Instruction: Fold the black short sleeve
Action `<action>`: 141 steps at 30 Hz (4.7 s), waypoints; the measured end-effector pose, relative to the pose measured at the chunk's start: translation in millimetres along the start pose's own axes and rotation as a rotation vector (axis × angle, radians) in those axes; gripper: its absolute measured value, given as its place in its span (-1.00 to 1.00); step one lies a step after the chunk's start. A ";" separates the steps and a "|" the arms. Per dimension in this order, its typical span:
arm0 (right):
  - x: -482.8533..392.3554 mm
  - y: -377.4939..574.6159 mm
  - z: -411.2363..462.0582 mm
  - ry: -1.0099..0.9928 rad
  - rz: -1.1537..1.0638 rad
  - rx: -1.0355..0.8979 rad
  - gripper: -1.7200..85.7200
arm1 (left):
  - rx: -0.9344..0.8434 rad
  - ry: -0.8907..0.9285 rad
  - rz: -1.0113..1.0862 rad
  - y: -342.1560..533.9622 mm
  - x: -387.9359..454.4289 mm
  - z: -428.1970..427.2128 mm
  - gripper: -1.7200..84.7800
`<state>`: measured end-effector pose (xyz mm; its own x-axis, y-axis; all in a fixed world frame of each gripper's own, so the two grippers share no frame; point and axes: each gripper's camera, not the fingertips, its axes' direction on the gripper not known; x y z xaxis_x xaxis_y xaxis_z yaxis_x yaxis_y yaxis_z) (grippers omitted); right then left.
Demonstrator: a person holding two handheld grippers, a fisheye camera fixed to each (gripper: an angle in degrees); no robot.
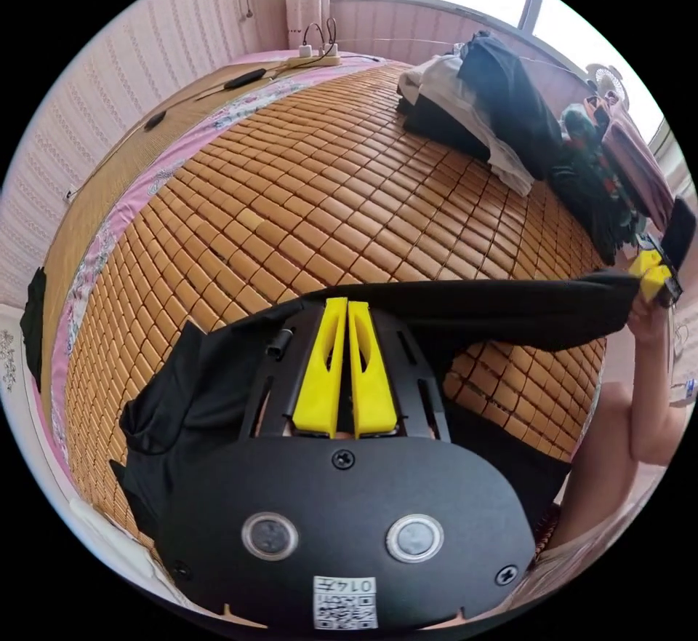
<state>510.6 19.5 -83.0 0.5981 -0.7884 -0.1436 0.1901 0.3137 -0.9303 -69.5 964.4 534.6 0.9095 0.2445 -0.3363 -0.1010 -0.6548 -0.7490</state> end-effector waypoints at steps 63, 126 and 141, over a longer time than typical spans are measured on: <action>42.2 -54.9 118.9 0.202 0.071 -0.420 -0.90 | 0.144 -0.120 -0.117 -125.1 -46.3 -14.2 -0.87; 127.7 8.6 69.7 -0.206 0.079 -0.028 -0.88 | 0.335 0.309 0.550 -100.3 84.0 -140.3 -0.98; 177.3 35.2 68.5 -0.117 0.325 -0.456 -0.94 | 0.087 0.189 0.185 -162.9 65.8 -15.0 -0.95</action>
<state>676.6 -73.0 -118.1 0.6569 -0.6177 -0.4323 -0.3573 0.2499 -0.8999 12.8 1076.5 643.1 0.9307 -0.0168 -0.3654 -0.2990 -0.6102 -0.7336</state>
